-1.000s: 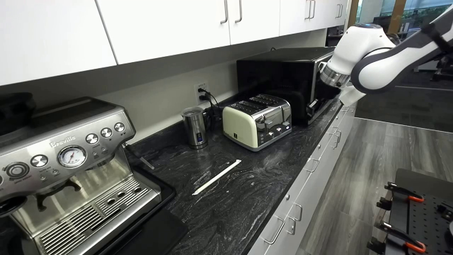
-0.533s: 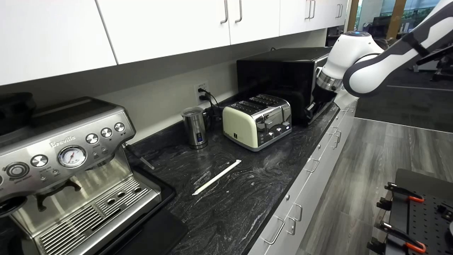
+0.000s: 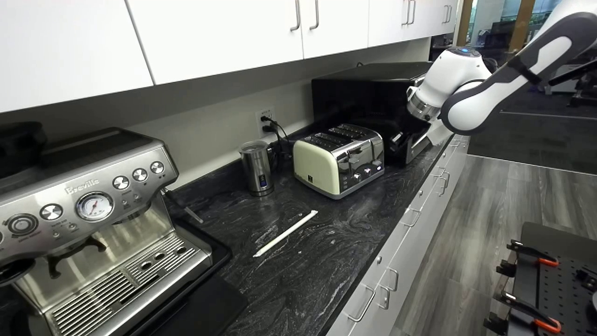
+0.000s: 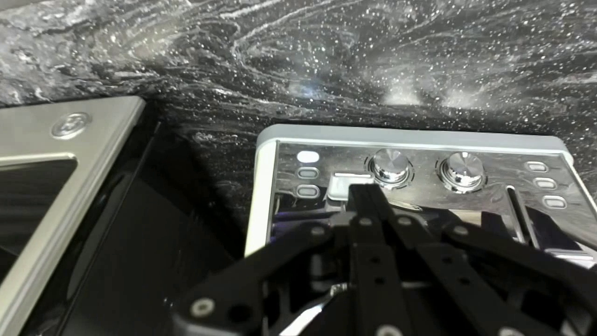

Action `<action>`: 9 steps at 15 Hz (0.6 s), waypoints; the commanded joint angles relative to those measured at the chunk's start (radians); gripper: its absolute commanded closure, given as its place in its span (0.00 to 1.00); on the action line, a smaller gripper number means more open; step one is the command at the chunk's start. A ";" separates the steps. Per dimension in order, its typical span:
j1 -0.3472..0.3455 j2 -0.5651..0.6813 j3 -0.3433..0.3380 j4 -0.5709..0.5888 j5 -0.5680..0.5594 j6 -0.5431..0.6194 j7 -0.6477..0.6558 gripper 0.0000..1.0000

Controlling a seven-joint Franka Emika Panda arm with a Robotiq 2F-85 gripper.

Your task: Flip up the toaster switch on the right

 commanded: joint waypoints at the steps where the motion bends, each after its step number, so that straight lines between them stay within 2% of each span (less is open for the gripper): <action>1: -0.032 0.129 -0.020 0.092 -0.098 0.053 0.089 1.00; 3: -0.030 0.166 -0.046 0.121 -0.129 0.040 0.125 1.00; 5: -0.028 0.196 -0.052 0.139 -0.092 0.023 0.103 1.00; 9: -0.035 0.232 -0.024 0.145 -0.028 -0.014 0.053 1.00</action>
